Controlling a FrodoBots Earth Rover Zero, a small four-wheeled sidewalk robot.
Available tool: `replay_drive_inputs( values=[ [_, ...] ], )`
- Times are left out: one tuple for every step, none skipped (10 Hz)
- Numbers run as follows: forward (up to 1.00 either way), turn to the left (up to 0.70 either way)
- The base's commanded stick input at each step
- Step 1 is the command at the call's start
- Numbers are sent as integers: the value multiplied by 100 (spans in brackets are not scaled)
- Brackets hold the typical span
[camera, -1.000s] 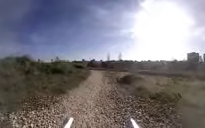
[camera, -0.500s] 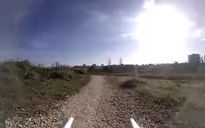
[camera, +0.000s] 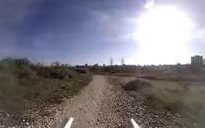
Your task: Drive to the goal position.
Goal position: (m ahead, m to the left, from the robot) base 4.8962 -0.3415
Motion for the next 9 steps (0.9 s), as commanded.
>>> replay_drive_inputs(
  values=[
    [50, 0],
    [50, 0],
    [50, 0],
    [50, 0],
    [50, 0],
    [50, 0],
    [50, 0],
    [50, 0],
    [50, 0]
  ],
)
